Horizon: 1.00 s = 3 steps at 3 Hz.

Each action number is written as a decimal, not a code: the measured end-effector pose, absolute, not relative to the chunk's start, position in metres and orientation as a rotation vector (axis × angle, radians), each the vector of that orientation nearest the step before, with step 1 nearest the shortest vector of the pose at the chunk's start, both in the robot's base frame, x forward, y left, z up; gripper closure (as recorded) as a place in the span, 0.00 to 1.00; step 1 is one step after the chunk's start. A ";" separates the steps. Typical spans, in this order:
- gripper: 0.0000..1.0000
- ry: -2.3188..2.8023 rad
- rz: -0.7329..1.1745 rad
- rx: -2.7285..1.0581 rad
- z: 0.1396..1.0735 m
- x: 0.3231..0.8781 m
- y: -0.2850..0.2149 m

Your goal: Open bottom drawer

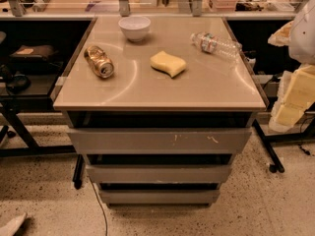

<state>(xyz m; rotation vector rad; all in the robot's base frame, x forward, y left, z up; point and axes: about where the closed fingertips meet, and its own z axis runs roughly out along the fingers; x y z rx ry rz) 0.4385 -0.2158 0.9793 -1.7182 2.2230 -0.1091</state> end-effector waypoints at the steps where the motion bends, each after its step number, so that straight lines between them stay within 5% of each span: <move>1: 0.00 2.213 -0.130 -1.711 0.985 0.438 -0.213; 3: 0.00 2.159 0.079 -1.699 0.912 0.413 -0.184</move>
Offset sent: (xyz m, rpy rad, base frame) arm -0.0222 0.0392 -0.0631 0.1418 0.0478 0.0373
